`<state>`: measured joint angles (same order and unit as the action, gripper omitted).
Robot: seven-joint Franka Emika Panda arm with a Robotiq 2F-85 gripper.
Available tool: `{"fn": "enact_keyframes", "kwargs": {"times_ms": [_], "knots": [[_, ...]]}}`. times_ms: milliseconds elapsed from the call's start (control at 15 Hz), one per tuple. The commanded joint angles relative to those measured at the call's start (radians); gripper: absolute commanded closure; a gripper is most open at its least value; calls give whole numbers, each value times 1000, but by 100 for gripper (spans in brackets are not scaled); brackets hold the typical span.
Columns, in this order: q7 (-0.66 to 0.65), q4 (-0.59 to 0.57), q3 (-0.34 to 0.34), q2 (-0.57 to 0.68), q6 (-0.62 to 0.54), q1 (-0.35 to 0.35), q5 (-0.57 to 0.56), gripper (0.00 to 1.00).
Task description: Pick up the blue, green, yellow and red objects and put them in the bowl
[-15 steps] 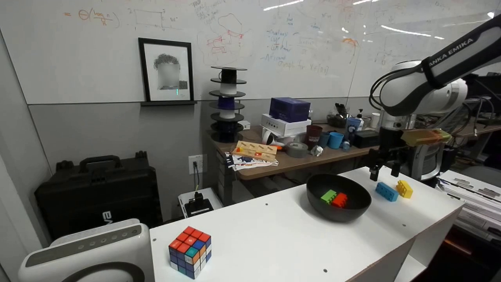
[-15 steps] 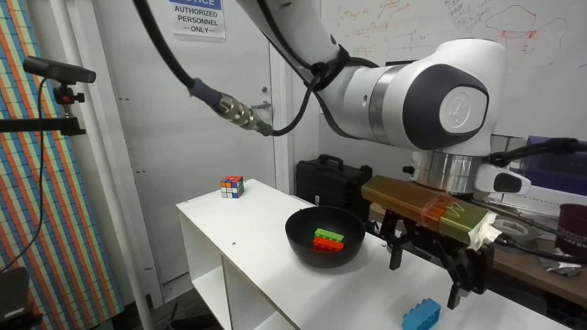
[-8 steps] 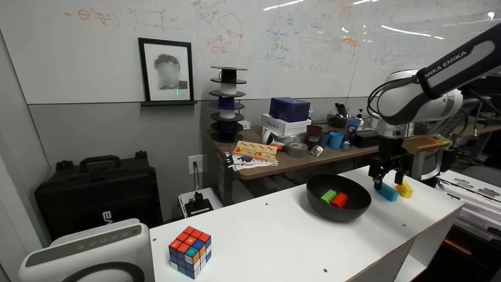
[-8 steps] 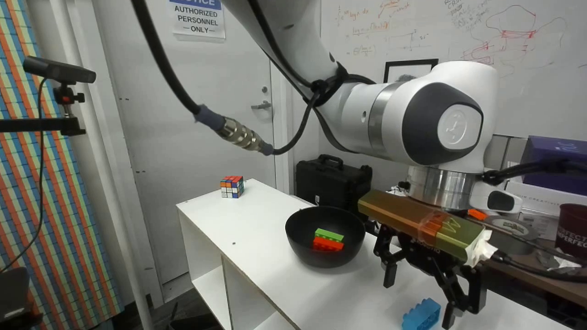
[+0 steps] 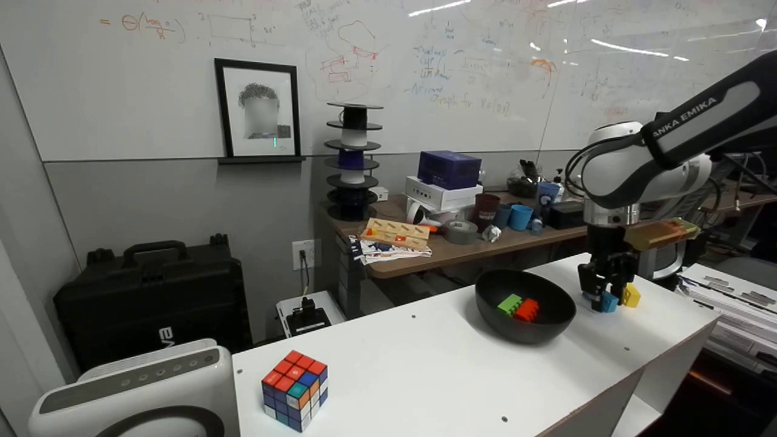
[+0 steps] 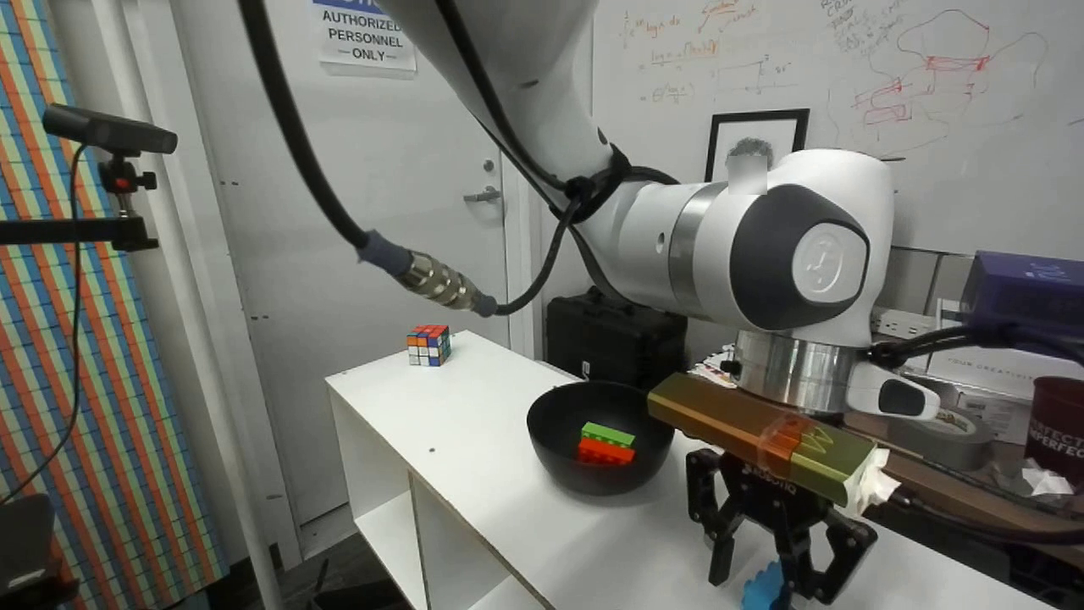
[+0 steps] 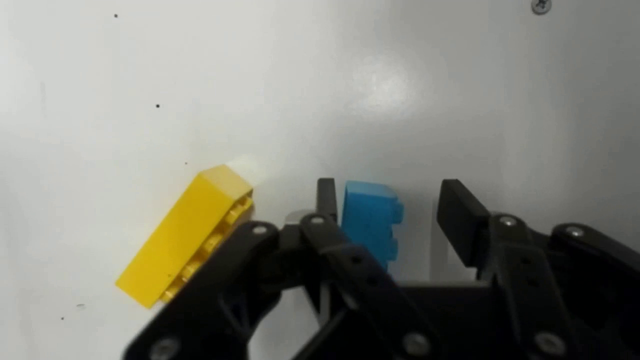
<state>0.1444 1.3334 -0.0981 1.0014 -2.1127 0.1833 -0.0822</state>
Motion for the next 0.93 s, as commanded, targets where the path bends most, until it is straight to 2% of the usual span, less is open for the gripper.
{"fn": "enact_keyframes", "kwargs": {"times_ms": [0, 200, 267, 467, 867], "knots": [[-28, 15, -23, -9, 12, -36, -48, 73], [-42, 65, -33, -29, -13, -55, -81, 94], [-50, 75, -41, -30, -21, -62, -96, 88], [-98, 127, -68, -54, -59, -85, -137, 89], [-250, 333, -104, -217, -274, -117, -135, 89]]}}
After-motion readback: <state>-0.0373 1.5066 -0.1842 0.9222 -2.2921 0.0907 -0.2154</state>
